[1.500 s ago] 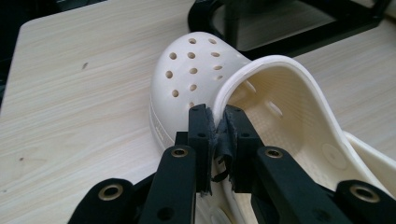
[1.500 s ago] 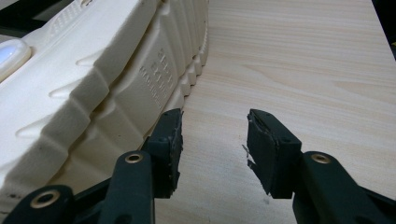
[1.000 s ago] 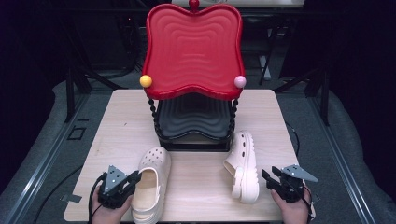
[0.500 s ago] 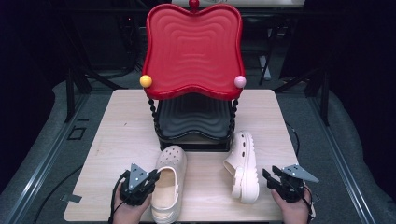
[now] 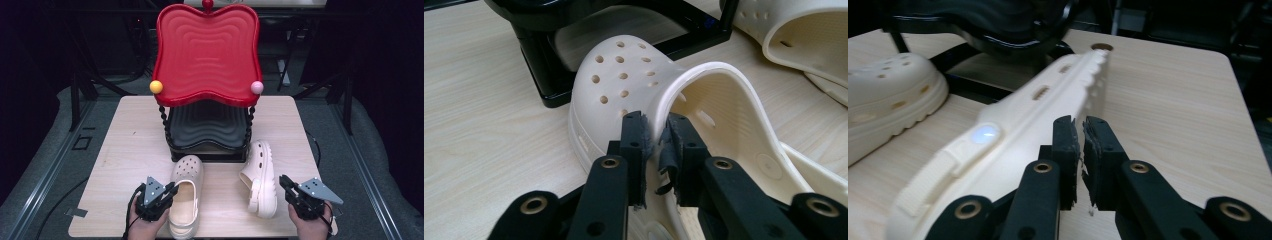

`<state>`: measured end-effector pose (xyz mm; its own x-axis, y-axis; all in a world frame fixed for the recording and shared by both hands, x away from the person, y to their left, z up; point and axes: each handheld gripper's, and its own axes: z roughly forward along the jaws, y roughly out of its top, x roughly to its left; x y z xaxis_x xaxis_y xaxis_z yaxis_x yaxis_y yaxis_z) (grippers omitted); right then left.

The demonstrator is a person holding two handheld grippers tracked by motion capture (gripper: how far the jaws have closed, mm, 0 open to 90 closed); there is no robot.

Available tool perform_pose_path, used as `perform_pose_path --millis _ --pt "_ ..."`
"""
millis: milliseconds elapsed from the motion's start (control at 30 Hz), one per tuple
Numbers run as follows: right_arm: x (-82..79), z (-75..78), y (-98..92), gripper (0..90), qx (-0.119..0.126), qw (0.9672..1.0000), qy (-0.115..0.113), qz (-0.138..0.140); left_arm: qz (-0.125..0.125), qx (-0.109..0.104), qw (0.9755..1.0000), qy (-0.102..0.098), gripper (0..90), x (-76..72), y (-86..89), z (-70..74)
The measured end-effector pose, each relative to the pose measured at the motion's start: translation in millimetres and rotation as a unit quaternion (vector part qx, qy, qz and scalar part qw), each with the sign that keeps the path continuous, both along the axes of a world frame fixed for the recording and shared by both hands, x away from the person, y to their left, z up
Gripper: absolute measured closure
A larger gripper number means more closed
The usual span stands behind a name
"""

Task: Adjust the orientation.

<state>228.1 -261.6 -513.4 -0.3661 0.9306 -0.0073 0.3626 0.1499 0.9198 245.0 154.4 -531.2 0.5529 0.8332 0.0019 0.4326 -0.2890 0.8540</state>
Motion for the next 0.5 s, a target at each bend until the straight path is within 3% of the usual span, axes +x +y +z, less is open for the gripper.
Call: perform_pose_path --millis 67,133,267,333,500 --pt "-1.1 1.6 7.2 84.9 -0.001 0.9999 -0.003 0.014 -0.006 -0.02 0.9997 0.008 74.5 0.7 3.1 -0.2" --pt "-1.2 1.9 15.2 85.0 -0.005 0.9995 0.0 0.03 -0.003 -0.027 0.9996 0.006 70.0 0.9 6.3 0.3" --pt "1.5 -1.9 25.1 85.1 -0.038 0.998 0.016 0.049 -0.002 -0.048 0.9988 0.013 62.3 1.9 15.8 3.0" --pt "3.4 -5.0 26.9 85.6 -0.049 0.9975 0.02 0.048 0.0 -0.059 0.9981 0.018 60.4 1.8 20.1 3.8" --pt "3.9 -4.6 23.5 87.4 -0.04 0.998 0.025 0.043 0.013 -0.069 0.9974 0.019 59.3 1.8 32.4 6.0"
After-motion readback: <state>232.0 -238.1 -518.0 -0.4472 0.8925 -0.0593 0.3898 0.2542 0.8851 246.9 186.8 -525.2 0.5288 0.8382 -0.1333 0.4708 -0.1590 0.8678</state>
